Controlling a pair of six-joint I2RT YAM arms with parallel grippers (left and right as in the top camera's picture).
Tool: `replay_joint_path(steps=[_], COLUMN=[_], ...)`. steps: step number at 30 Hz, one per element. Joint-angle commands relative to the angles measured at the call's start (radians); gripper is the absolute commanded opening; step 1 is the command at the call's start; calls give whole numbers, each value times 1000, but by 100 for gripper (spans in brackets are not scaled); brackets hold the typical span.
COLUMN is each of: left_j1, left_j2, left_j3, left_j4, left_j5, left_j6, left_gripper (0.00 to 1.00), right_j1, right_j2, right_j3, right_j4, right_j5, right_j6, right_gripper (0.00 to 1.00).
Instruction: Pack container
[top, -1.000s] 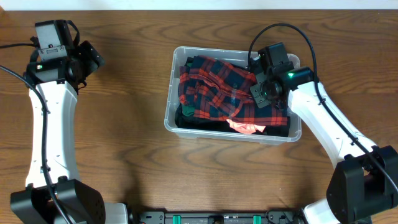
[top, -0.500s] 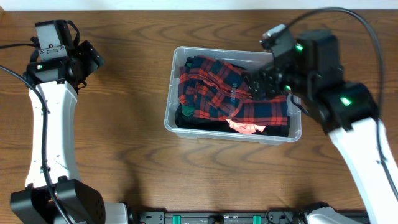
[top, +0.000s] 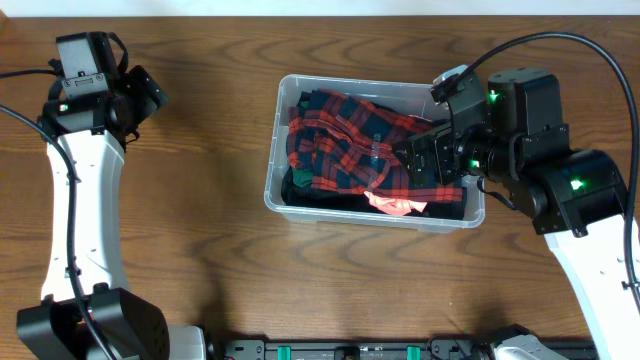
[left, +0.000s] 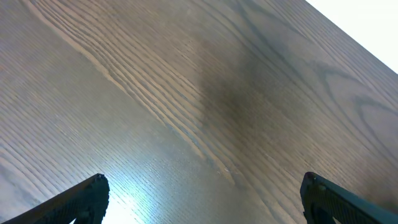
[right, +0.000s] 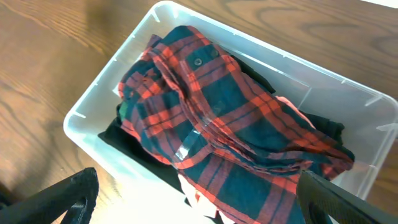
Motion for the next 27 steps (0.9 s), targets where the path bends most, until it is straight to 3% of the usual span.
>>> replay_joint_path(steps=[1,10,14,21,27], left_j1=[3,3,3,3,3], left_j2=[0,0,0,0,0], left_j3=[8,8,8,8,8], left_j4=[-2,-2,-2,-2,-2], left_j5=[-16,-16,-16,-16,-16], left_j6=[1,1,1,1,1], left_gripper=[98,98,98,98,98], right_j1=[-1,-1,-1,0,-2], right_j2=[1,28,8,-192,-409], right_j3=[0,0,-60,-394,-745], right_j4=[2,148,323,781,1062], right_j5=[46,45,53,53,73], right_j6=[-1,-1,-29,-46,-46], right_gripper=[99,99,99,99,99])
